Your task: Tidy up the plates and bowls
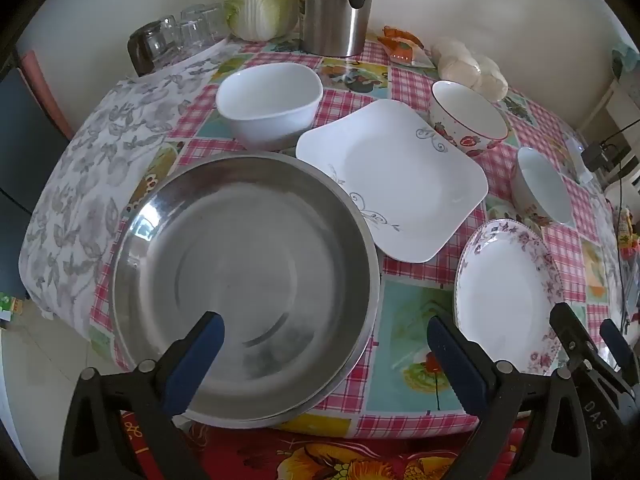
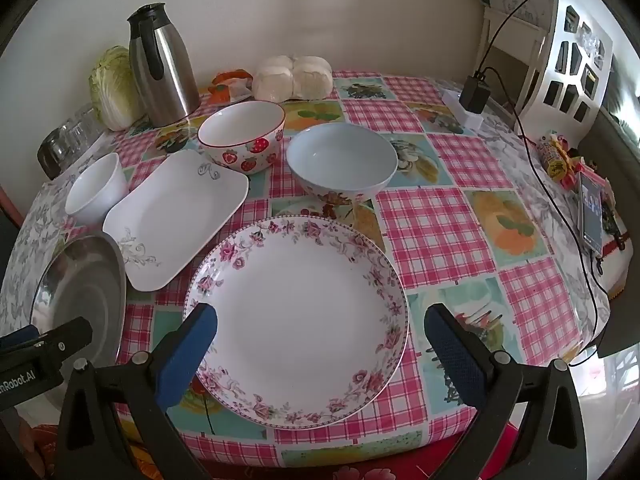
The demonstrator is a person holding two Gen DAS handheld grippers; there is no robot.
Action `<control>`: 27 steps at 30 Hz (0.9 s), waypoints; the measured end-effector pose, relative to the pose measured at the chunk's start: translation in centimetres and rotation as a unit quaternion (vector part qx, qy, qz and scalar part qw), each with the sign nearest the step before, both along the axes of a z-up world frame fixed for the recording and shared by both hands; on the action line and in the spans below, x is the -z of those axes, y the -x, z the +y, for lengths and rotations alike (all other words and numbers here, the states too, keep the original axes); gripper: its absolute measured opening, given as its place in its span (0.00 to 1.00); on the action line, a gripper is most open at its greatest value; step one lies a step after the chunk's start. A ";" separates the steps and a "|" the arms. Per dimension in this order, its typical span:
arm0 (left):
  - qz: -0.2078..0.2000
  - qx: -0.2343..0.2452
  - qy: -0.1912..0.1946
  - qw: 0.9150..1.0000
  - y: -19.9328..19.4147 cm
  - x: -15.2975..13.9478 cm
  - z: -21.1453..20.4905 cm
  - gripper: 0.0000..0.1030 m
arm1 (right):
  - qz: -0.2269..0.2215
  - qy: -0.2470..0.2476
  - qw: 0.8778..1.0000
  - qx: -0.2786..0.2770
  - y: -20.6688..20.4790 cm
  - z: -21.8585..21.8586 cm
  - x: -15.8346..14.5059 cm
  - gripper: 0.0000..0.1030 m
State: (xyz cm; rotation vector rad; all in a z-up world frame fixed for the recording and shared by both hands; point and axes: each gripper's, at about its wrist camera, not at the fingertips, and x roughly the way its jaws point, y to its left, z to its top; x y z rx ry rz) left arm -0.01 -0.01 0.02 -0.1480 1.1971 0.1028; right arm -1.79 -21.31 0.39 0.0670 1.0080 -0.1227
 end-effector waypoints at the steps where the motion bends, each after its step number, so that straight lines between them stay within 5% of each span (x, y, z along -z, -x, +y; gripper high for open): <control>1: -0.001 0.000 0.000 1.000 0.0 0.0 0.0 0.99 | 0.000 0.000 1.000 0.000 0.0 0.0 0.0 1.00; 27: 0.001 -0.005 -0.004 1.000 0.1 0.0 0.3 1.00 | -0.017 0.003 1.000 0.003 0.5 0.0 -0.9 1.00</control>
